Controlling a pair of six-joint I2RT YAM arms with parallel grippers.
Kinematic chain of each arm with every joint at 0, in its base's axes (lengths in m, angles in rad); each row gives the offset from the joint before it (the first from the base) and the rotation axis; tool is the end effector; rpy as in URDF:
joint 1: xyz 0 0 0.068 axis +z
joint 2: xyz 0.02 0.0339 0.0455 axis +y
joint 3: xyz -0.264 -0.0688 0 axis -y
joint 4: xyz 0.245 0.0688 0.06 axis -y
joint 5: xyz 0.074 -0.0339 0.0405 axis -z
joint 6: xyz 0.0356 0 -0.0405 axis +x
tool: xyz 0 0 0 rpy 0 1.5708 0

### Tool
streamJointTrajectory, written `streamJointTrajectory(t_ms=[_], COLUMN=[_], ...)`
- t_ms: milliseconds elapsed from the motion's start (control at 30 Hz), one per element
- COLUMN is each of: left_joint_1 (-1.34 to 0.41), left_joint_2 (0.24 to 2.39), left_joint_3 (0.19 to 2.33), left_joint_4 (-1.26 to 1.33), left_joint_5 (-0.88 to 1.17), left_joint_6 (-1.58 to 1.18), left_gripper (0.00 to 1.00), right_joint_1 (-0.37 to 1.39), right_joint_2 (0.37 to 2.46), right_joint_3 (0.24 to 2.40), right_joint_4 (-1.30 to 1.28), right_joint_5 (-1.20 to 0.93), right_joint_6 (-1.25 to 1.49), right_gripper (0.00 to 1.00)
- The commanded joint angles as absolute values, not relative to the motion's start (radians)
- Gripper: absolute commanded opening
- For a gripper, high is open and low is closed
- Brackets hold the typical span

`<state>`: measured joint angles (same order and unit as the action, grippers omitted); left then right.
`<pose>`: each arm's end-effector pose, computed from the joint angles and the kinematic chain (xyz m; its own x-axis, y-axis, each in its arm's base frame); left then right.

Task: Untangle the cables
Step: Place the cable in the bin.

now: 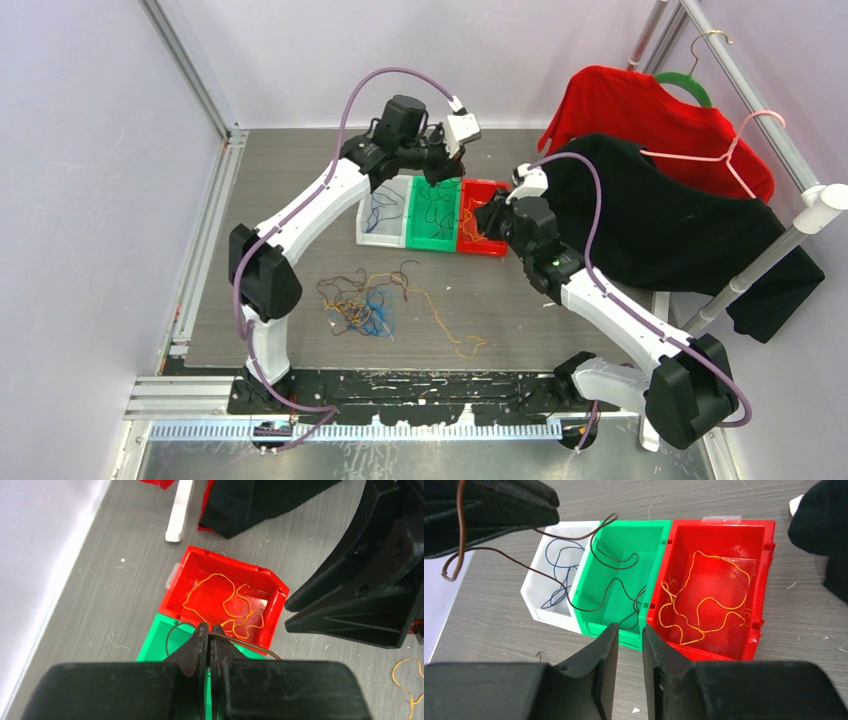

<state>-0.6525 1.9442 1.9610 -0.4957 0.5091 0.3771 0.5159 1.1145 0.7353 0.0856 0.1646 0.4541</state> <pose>0.3498 -0.2892 0.3750 -0.0186 0.4189 -0.9078 0.9473 0.2978 0.1180 0.2272 0.1222 0.2840 -0.3799 0.2820 -0.8810 -0.2043 0.9033 0.3773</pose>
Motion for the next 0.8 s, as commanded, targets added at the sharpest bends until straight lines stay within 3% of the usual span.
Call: streamJointTrajectory(t_ms=[0, 333, 767], left_joint_1=[-0.652, -0.650, -0.611], left_joint_2=[1.893, 1.979, 2.208], left_joint_3=[1.936, 1.950, 2.124], left_joint_4=[-0.497, -0.502, -0.600], left_joint_5=[0.524, 0.371, 0.213], left_joint_6=[0.326, 0.416, 0.539], left_gripper=[0.00, 0.00, 0.00], right_joint_1=[0.506, 0.500, 0.472], right_joint_2=[1.085, 1.079, 1.064], right_joint_3=[0.728, 0.728, 0.724], right_joint_4=[0.104, 0.098, 0.097], right_joint_5=[0.189, 0.200, 0.220], right_joint_6=[0.479, 0.485, 0.480], right_gripper=[0.30, 0.29, 0.28])
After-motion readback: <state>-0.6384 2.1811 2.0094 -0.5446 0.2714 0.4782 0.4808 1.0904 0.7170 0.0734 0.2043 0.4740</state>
